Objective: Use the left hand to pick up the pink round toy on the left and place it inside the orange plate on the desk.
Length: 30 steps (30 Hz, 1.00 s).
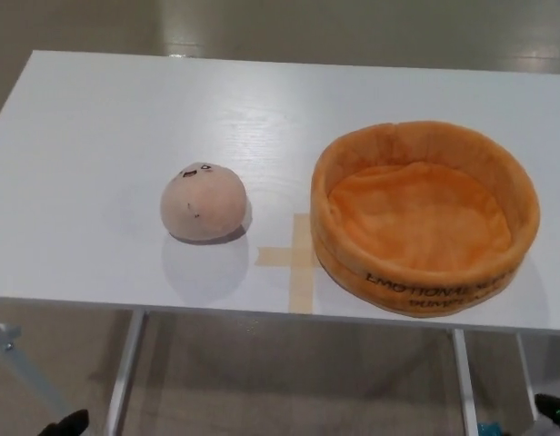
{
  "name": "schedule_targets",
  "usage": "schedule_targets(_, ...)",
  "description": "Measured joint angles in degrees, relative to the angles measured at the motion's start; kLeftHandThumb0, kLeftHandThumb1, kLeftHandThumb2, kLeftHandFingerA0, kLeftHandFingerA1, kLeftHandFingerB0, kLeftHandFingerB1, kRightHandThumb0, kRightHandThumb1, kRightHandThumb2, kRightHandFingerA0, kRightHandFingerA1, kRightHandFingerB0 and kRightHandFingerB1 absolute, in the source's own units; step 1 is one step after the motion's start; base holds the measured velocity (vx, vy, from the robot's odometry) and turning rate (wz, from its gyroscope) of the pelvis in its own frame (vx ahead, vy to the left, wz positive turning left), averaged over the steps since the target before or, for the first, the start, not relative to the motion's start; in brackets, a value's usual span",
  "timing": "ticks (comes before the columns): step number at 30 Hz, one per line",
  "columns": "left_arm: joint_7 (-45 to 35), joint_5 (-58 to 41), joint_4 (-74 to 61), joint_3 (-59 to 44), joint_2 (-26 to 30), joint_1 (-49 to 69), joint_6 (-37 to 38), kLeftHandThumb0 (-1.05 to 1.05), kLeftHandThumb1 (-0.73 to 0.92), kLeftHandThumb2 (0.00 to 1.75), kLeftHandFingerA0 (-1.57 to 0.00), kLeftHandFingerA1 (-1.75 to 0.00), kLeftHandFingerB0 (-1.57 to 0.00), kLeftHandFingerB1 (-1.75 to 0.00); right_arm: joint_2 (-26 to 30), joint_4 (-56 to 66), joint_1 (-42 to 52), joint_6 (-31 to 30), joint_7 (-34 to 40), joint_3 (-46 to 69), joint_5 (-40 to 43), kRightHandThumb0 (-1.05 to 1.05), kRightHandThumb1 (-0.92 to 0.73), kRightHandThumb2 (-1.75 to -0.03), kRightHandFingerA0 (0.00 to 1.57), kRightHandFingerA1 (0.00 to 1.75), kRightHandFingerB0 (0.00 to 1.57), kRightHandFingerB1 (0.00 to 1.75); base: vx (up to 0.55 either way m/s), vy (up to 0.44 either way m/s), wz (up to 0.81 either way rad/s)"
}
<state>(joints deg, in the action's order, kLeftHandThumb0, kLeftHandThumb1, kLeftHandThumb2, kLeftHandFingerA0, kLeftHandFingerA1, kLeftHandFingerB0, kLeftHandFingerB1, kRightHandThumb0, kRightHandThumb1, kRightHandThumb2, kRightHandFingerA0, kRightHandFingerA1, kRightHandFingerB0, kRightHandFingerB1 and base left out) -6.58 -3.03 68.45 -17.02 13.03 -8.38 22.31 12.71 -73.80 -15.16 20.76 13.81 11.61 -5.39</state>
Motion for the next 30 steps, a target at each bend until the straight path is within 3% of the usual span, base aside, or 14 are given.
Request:
schedule_targets(7, -2.3, -0.1, -1.2, 1.4, 3.3, 1.2, 1.2, -0.43, 0.51, 0.64, -0.15, -0.36, -0.16, -0.31, -0.2, 0.2, 0.1, 1.6, 0.3, 0.2, 0.2, -0.38, -0.32, -0.94, 0.32, 0.70, 0.19, 0.62, 0.00, 0.000, 0.00)
schedule_targets(8, -2.7, -0.1, -1.4, 1.7, 3.9, 1.6, 1.4, -0.23, 0.42, 0.93, -0.08, -0.51, -0.06, -0.49, -0.2, 0.2, 0.1, 1.9, 0.2, 0.1, 0.2, -0.40, -0.31, -0.94, 0.31, 0.70, 0.19, 0.62, 0.00, 0.000, 0.00)
schedule_targets(12, -6.2, 0.1, -4.5, 3.9, 6.8, 4.5, 3.0, -0.25, 0.36, 0.89, -0.06, -0.51, -0.06, -0.49, -0.4, 0.6, 0.2, 3.0, 0.2, -1.0, -0.2, -0.48, -0.30, -0.88, 0.37, 0.75, 0.22, 0.65, 0.00, 0.000, 0.00)
schedule_targets(13, -6.7, 0.1, -5.3, 4.2, 7.1, 5.1, 3.1, -0.44, 0.48, 0.55, -0.17, -0.29, -0.20, -0.28, -0.5, 0.6, 0.2, 3.1, 0.2, -1.1, -0.2, -0.46, -0.37, -0.74, 0.33, 0.81, 0.22, 0.68, 0.00, 0.000, 0.00)
schedule_targets(17, -10.8, -0.2, -12.3, 6.2, 9.1, 9.4, 4.2, -0.45, 0.46, 0.63, -0.12, -0.34, -0.14, -0.32, -1.1, 0.8, 0.2, 3.6, 0.2, -2.0, -0.5, -0.47, -0.37, -0.73, 0.34, 0.80, 0.23, 0.68, 0.00, 0.000, 0.00)
schedule_targets(18, -11.4, -0.2, -13.4, 6.4, 9.3, 9.9, 4.2, -0.24, 0.42, 0.91, 0.00, -0.49, 0.00, -0.46, -1.1, 0.9, 0.2, 3.6, 0.2, -2.2, -0.5, -0.44, -0.35, -0.75, 0.36, 0.81, 0.24, 0.70, 0.00, 0.000, 0.00)
schedule_targets(19, -12.6, -0.3, -15.6, 7.0, 10.0, 11.2, 4.5, -0.25, 0.46, 0.94, -0.01, -0.50, 0.00, -0.46, -1.2, 0.9, 0.2, 3.6, 0.2, -2.4, -0.6, -0.37, -0.25, -0.90, 0.38, 0.72, 0.25, 0.65, 0.00, 0.000, 0.00)
schedule_targets(20, -13.8, -0.5, -18.1, 7.5, 10.7, 12.5, 4.5, -0.25, 0.46, 0.94, -0.01, -0.50, 0.00, -0.46, -1.2, 0.9, 0.1, 3.6, 0.2, -2.6, -0.7, -0.37, -0.25, -0.90, 0.38, 0.72, 0.25, 0.65, 0.00, 0.000, 0.00)
schedule_targets(21, -14.7, -0.6, -20.1, 7.9, 11.3, 13.4, 4.5, -0.46, 0.47, 0.66, -0.11, -0.35, -0.14, -0.33, -1.2, 0.9, 0.1, 3.6, 0.2, -2.6, -0.7, -0.37, -0.25, -0.90, 0.39, 0.73, 0.25, 0.65, 0.00, 0.000, 0.00)
schedule_targets(26, -19.4, -2.0, -33.3, 9.7, 16.6, 18.8, 4.4, -0.43, 0.47, 0.66, -0.17, -0.36, -0.21, -0.35, -1.2, 0.9, 0.1, 3.6, 0.2, -3.0, -0.7, -0.46, -0.35, -0.75, 0.36, 0.84, 0.25, 0.72, 0.00, 0.000, 0.00)
schedule_targets(27, -20.0, -2.2, -35.2, 9.8, 17.4, 19.5, 4.3, -0.23, 0.39, 0.93, -0.11, -0.52, -0.11, -0.50, -1.2, 0.9, 0.1, 3.6, 0.2, -3.1, -0.7, -0.47, -0.35, -0.75, 0.36, 0.85, 0.24, 0.74, 0.00, 0.000, 0.00)
schedule_targets(28, -20.7, -2.5, -37.6, 9.9, 18.5, 20.5, 4.2, -0.23, 0.39, 0.93, -0.11, -0.52, -0.11, -0.50, -1.2, 0.9, 0.1, 3.6, 0.2, -3.2, -0.7, -0.47, -0.35, -0.75, 0.36, 0.85, 0.24, 0.74, 0.00, 0.000, 0.00)
schedule_targets(29, -21.1, -2.6, -38.9, 10.0, 19.1, 21.0, 4.2, -0.42, 0.50, 0.64, -0.26, -0.37, -0.26, -0.35, -1.2, 0.9, 0.1, 3.6, 0.2, -3.3, -0.7, -0.48, -0.35, -0.75, 0.37, 0.85, 0.25, 0.75, 0.00, 0.000, 0.00)
schedule_targets(30, -21.8, -2.8, -41.5, 10.1, 20.2, 22.1, 4.1, -0.42, 0.50, 0.64, -0.26, -0.37, -0.26, -0.35, -1.2, 0.9, 0.1, 3.6, 0.2, -3.5, -0.7, -0.48, -0.35, -0.75, 0.37, 0.85, 0.25, 0.75, 0.00, 0.000, 0.00)
